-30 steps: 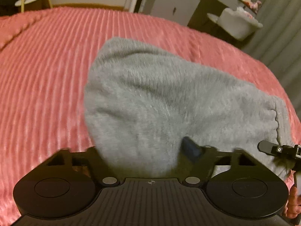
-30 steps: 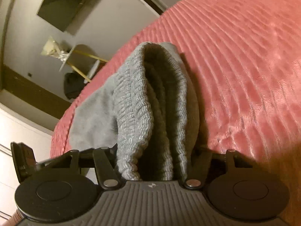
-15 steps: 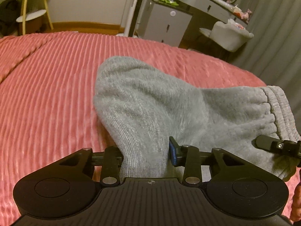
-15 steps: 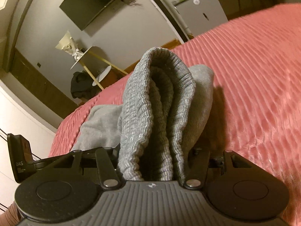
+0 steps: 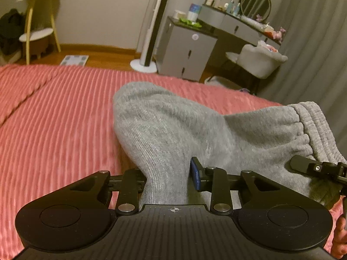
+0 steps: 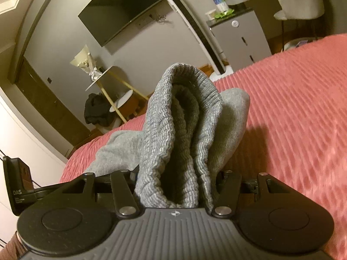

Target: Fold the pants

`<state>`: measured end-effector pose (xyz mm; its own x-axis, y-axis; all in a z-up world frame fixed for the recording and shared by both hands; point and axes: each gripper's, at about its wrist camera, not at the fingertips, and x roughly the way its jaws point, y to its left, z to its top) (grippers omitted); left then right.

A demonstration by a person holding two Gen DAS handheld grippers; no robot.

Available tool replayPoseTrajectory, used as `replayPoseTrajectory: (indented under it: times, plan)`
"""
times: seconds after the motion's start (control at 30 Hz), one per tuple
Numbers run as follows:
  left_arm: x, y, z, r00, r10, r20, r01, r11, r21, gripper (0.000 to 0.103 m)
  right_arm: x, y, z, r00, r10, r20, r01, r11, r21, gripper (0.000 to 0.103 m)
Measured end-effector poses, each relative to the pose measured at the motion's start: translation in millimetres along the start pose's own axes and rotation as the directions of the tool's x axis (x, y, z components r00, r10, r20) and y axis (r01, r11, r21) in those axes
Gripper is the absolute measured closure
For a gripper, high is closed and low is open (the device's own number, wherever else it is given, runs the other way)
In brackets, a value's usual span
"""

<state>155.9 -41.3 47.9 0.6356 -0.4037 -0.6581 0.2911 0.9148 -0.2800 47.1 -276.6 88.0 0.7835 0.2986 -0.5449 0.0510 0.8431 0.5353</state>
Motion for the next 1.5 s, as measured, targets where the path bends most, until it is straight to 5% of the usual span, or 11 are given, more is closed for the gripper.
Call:
replayPoseTrajectory:
  times: [0.1, 0.17, 0.23, 0.3, 0.53, 0.8, 0.9, 1.0, 1.17, 1.37, 1.5]
  plan:
    - [7.1, -2.9, 4.2, 0.998, 0.048, 0.042, -0.048, 0.999, -0.012, 0.060, 4.0, -1.7, 6.1, 1.000, -0.022, 0.020, 0.022, 1.000, -0.021, 0.048]
    - [10.8, 0.0, 0.6, 0.982, 0.170, 0.078, -0.166, 0.985, -0.052, 0.025, 10.2, -7.1, 11.1, 0.999, -0.044, 0.028, 0.045, 0.999, -0.022, 0.042]
    - [7.7, 1.6, -11.8, 0.969, 0.226, 0.096, -0.223, 0.974, -0.041, 0.011, 15.1, -19.9, 13.8, 0.988, -0.152, 0.027, 0.152, 0.988, 0.009, 0.030]
    - [3.5, -0.1, -32.9, 0.973, 0.217, 0.081, -0.221, 0.975, 0.034, 0.011, 8.3, -34.7, 7.6, 0.970, -0.236, 0.058, 0.231, 0.969, 0.082, 0.017]
    - [-19.2, -2.6, -120.2, 0.960, 0.275, 0.045, -0.278, 0.956, 0.097, 0.007, -43.0, -78.4, -52.5, 0.991, -0.101, 0.093, 0.063, 0.936, 0.347, 0.012]
    - [-9.2, -17.4, -116.2, 0.974, 0.226, 0.023, -0.227, 0.967, 0.117, 0.006, -23.0, -119.7, -82.3, 0.994, 0.009, 0.112, -0.076, 0.789, 0.610, 0.014]
    - [-1.7, -34.6, -124.4, 0.980, 0.200, -0.006, -0.193, 0.951, 0.242, 0.005, 0.2, -128.6, -83.8, 0.995, 0.071, 0.071, -0.101, 0.734, 0.672, 0.022]
    - [9.9, -39.8, -124.7, 0.950, 0.311, 0.008, -0.301, 0.911, 0.283, 0.005, 4.1, -117.2, -80.7, 0.994, 0.058, 0.089, -0.102, 0.768, 0.632, 0.071]
    - [11.9, -42.3, -120.4, 0.961, 0.275, 0.037, -0.275, 0.926, 0.260, 0.005, 6.5, -94.7, -73.0, 0.993, 0.038, 0.109, -0.092, 0.832, 0.548, 0.079]
    - [20.2, -41.8, -121.0, 0.942, 0.327, 0.077, -0.336, 0.918, 0.210, 0.002, -24.4, -52.5, -39.8, 0.952, 0.177, 0.251, -0.278, 0.843, 0.460, 0.090]
    - [-4.0, -28.5, -114.0, 0.961, 0.238, 0.139, -0.247, 0.967, 0.054, 0.004, -40.2, -44.6, -32.4, 0.939, 0.191, 0.286, -0.302, 0.858, 0.416, 0.091]
